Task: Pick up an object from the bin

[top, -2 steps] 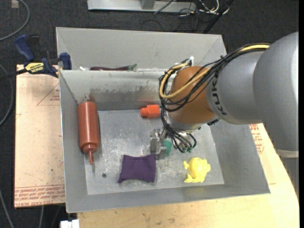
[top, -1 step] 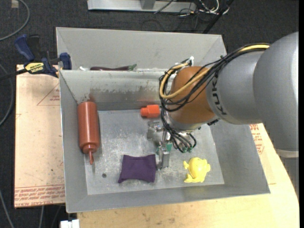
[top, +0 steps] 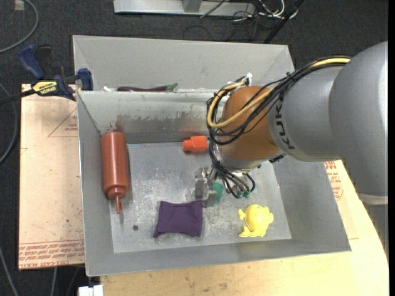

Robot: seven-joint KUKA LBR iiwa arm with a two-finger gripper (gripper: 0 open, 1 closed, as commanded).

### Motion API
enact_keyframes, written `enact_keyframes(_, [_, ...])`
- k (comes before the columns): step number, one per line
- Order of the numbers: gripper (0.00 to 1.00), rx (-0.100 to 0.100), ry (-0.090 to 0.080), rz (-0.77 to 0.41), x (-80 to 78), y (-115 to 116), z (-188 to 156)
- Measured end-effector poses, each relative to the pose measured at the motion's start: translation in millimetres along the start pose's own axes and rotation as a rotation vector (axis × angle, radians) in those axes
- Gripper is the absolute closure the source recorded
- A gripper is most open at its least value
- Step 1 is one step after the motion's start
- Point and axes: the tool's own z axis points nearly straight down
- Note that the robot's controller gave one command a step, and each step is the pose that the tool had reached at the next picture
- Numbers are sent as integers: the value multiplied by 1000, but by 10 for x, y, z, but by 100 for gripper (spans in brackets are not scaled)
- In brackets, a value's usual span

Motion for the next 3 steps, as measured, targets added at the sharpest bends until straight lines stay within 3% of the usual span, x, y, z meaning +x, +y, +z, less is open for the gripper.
enact_keyframes(1, [100,0,0,0,0,0,0])
enact_keyframes(2, [0,-3,-7,-148,122,619,-728])
enact_keyframes(3, [0,-1,-3,-144,128,593,-700])
